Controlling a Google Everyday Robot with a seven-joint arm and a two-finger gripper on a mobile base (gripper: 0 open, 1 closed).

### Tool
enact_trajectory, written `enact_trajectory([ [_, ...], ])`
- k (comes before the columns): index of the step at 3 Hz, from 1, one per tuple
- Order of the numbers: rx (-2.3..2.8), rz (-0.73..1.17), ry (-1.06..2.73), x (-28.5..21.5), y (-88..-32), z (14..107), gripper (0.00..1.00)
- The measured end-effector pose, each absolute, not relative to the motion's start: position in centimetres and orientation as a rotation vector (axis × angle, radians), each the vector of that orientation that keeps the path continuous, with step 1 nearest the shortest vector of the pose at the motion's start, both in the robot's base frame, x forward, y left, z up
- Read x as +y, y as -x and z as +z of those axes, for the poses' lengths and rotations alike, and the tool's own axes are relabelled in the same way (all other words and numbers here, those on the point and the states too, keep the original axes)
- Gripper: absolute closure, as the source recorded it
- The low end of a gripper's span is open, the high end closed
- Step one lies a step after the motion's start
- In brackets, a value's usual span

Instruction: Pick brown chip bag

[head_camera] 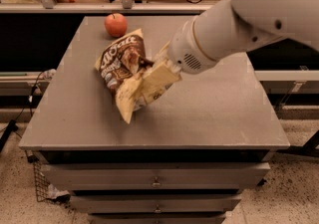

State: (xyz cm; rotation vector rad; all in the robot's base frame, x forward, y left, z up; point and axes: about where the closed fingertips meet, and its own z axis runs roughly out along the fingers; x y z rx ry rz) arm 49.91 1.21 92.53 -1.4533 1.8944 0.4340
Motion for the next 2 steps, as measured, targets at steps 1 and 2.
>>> enact_trajectory([
  [1,1.838,0.418,1.435,-2.5,-51.5,96.4,1.0],
  [2,1.813,0.408,1.437,-2.7,-51.7,97.9,1.0],
])
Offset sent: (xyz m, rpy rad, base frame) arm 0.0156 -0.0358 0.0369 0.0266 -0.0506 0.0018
